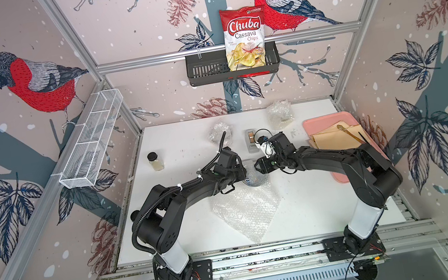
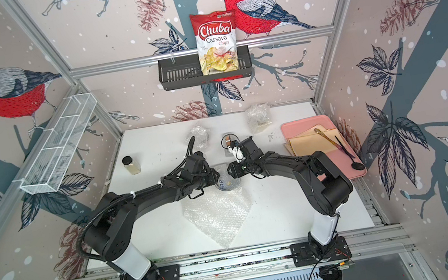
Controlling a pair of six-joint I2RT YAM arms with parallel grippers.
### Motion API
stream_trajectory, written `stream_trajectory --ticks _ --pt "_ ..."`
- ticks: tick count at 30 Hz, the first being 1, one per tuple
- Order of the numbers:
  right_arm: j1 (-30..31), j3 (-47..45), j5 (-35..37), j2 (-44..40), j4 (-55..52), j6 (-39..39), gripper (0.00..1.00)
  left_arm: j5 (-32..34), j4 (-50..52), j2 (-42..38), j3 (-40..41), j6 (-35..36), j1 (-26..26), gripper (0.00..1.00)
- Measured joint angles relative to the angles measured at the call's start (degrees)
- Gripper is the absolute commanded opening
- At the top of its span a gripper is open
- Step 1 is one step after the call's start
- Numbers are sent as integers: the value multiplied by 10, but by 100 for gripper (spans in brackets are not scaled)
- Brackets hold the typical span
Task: Wrap bowls in bubble wrap
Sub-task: Wrap the bowl in bubble wrap.
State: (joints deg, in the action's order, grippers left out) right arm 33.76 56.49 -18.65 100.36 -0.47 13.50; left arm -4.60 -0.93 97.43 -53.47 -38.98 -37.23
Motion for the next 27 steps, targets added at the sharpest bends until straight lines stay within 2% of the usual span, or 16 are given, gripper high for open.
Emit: stream_trajectory --ticks 5,20,27 --pt "-4 -6 -21 -7 4 2 67 3 7 3 -6 2 -4 42" --pt "-22 -17 -70 -19 46 44 81 7 13 7 -13 5 -12 41" --pt "-3 7 -64 17 42 44 78 8 15 9 -17 5 -13 41"
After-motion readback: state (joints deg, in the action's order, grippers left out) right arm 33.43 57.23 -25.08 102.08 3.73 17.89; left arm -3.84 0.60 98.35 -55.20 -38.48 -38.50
